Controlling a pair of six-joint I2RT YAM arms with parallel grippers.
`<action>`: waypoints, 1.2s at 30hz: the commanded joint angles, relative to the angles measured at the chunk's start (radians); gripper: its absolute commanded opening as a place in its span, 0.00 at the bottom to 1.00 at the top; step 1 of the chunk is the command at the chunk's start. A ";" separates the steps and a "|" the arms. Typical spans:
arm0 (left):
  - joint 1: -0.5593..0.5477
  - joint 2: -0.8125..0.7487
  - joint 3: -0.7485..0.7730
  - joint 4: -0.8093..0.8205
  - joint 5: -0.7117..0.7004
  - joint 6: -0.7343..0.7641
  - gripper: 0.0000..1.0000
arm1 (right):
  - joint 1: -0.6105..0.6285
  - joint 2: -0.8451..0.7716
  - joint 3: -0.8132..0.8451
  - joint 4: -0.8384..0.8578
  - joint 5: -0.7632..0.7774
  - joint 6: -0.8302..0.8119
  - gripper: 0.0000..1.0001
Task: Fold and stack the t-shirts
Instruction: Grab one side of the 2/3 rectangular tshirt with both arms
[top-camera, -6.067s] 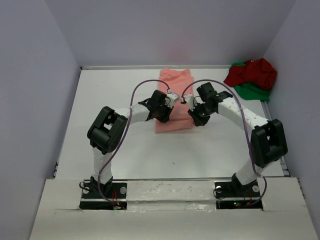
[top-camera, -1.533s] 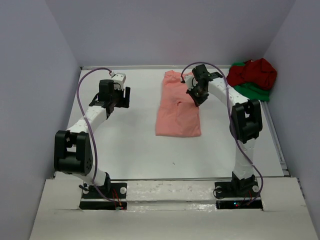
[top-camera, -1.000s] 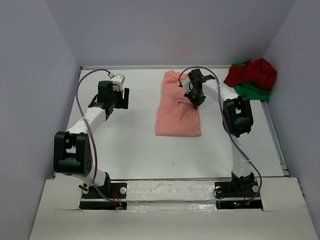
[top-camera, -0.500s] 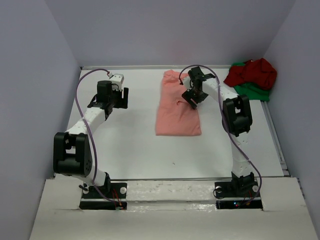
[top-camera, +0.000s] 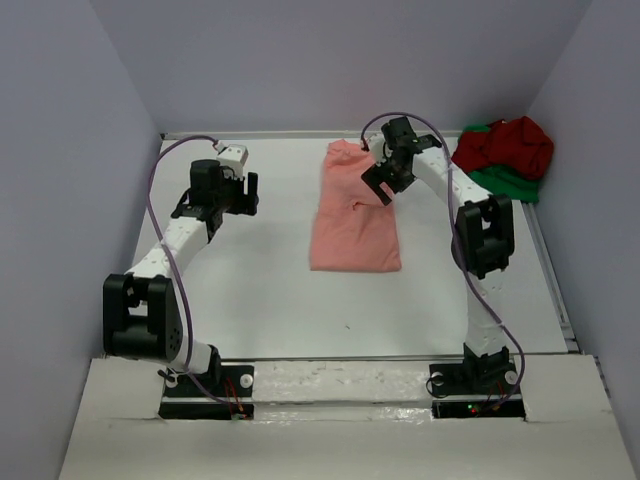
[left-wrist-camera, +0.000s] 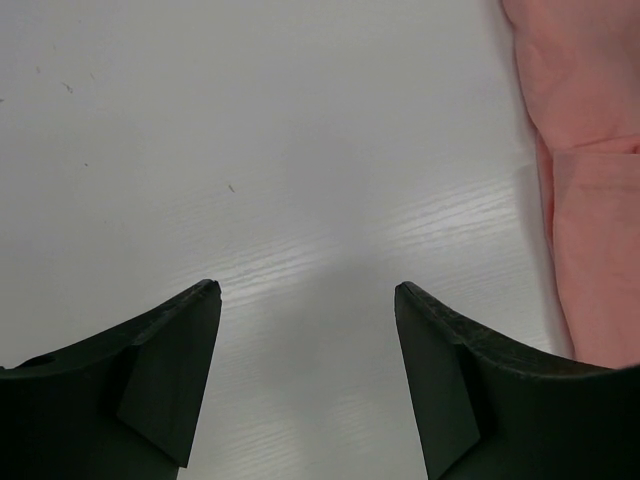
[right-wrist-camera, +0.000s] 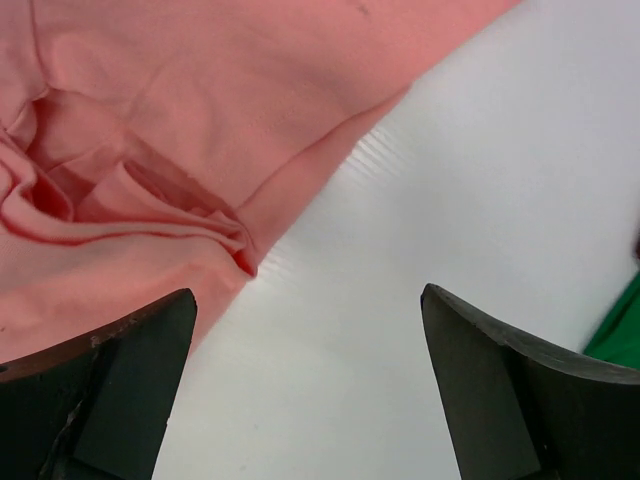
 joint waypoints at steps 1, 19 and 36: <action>0.006 -0.062 -0.027 0.042 0.104 -0.001 0.80 | 0.002 -0.174 0.008 -0.040 0.035 0.035 1.00; 0.006 0.245 0.094 -0.320 0.667 0.045 0.68 | -0.028 -0.596 -0.606 -0.035 -0.349 0.263 1.00; -0.054 0.229 -0.063 -0.107 0.555 -0.196 0.61 | -0.209 -0.328 -0.587 -0.052 -0.733 0.335 0.97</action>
